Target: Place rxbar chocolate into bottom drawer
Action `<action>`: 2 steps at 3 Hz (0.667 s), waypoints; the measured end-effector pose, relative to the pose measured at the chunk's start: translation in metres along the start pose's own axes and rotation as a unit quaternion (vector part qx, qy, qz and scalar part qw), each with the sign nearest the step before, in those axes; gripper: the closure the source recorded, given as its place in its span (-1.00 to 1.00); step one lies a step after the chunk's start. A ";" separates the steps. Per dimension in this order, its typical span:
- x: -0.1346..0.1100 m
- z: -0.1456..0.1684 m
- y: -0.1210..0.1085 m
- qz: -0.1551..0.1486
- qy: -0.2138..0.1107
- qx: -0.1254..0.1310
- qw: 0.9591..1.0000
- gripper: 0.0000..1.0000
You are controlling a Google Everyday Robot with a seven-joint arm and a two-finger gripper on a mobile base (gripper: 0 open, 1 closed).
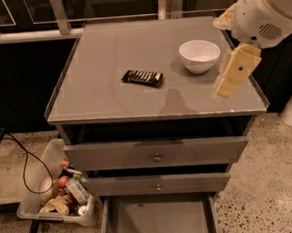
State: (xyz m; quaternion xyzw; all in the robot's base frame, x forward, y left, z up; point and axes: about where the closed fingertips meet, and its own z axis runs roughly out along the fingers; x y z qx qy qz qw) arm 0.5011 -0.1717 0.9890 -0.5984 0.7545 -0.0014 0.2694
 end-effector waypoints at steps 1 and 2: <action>-0.017 0.028 -0.032 0.035 -0.073 -0.001 0.997 -1.00; -0.017 0.028 -0.032 0.035 -0.073 -0.001 0.997 -1.00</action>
Offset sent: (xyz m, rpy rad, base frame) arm 0.0350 0.0106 -0.0025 0.1297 -0.0215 -0.0135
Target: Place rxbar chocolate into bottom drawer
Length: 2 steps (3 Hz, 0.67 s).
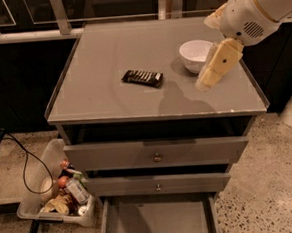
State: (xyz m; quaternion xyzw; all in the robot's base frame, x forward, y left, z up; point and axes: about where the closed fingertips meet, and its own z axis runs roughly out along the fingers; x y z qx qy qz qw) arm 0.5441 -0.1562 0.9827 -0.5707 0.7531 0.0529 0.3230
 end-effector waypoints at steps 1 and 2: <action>0.001 0.000 -0.001 0.006 0.000 0.017 1.000 -1.00; 0.005 0.018 -0.013 0.021 -0.005 0.030 0.999 -1.00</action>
Offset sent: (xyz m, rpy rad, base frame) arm 0.0425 -0.0046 -0.0315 0.0469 -0.0464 -0.1106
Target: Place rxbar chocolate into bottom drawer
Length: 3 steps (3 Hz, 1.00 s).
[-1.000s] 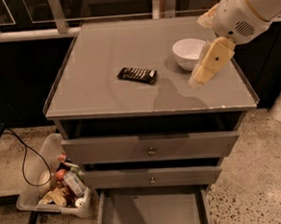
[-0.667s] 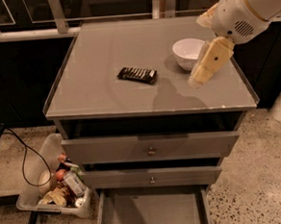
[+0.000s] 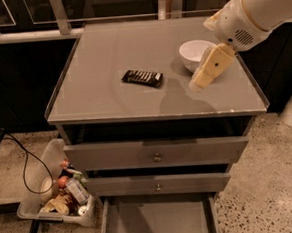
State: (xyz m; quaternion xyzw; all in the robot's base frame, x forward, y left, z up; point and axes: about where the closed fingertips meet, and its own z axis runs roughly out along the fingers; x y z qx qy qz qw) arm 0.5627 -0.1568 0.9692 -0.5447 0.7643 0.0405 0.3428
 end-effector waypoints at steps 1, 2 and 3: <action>0.004 0.034 -0.023 0.025 -0.007 0.007 1.000 -1.00; 0.012 0.071 -0.042 0.056 -0.009 -0.003 0.998 -1.00; 0.015 0.104 -0.052 0.079 -0.010 -0.021 0.997 -1.00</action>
Offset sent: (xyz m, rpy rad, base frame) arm 0.1078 0.0031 -0.0803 0.1177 0.0932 -0.1234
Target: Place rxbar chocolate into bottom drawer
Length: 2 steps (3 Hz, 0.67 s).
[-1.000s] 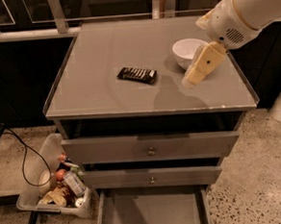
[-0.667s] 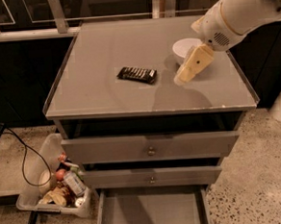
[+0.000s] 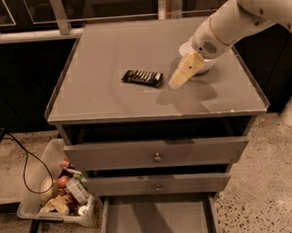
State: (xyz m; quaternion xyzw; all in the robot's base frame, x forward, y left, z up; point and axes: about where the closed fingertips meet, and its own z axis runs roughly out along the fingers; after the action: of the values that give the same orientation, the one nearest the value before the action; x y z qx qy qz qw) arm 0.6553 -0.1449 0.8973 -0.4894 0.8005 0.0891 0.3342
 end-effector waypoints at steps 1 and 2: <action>-0.001 0.028 -0.005 0.015 0.002 -0.021 1.000 -1.00; -0.005 0.047 -0.005 0.019 0.004 -0.038 0.999 -1.00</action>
Offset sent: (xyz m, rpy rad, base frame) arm 0.0387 0.0352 -0.0441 0.0457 0.1104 0.0291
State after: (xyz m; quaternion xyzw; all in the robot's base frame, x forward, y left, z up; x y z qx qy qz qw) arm 0.6820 -0.1215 0.8652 -0.4870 0.8070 0.1236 0.3103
